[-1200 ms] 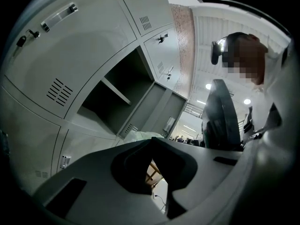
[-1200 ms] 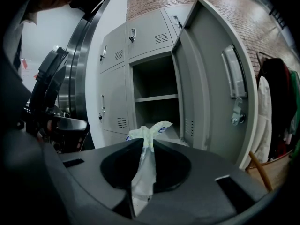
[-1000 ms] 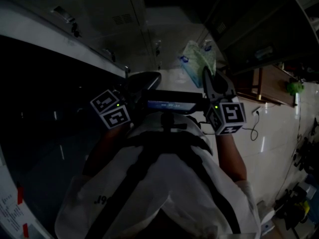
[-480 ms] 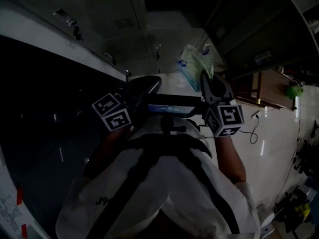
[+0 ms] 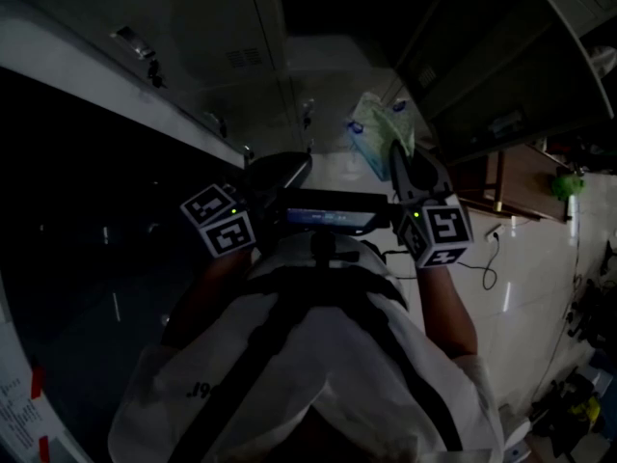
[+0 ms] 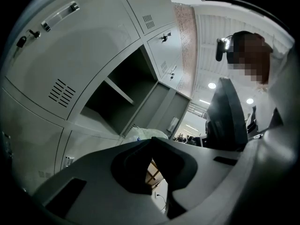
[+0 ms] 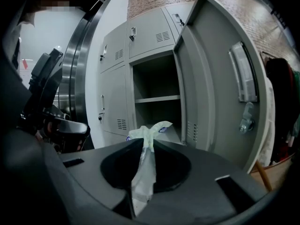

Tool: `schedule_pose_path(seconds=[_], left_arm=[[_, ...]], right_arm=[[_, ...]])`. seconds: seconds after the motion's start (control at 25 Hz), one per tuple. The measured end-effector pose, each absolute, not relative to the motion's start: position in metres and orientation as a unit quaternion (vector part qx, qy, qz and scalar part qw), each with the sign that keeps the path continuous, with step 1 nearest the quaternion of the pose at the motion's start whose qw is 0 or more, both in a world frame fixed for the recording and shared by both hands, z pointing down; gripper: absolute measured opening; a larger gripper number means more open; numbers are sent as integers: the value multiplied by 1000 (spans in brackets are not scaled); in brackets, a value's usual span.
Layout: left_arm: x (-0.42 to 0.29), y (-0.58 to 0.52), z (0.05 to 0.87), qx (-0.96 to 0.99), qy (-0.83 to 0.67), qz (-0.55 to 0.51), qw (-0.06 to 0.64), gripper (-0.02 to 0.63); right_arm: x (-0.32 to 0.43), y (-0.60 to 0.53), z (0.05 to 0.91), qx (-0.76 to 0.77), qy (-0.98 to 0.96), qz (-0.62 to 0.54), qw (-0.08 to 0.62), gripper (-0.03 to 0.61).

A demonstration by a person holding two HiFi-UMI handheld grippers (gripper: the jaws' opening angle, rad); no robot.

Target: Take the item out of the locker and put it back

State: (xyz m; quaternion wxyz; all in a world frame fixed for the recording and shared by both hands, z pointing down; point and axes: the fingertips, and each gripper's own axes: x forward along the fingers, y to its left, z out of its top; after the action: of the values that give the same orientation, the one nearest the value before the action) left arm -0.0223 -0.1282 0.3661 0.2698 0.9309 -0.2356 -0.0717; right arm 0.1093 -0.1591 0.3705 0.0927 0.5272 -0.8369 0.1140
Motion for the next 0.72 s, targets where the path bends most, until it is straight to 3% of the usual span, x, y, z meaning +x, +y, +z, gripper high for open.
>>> schedule_pose_path(seconds=[0.72], left_arm=[[-27,-172,334,943,-252,-70,204,3]], right_arm=[[112,-231,302,529,-845,37,73,44]])
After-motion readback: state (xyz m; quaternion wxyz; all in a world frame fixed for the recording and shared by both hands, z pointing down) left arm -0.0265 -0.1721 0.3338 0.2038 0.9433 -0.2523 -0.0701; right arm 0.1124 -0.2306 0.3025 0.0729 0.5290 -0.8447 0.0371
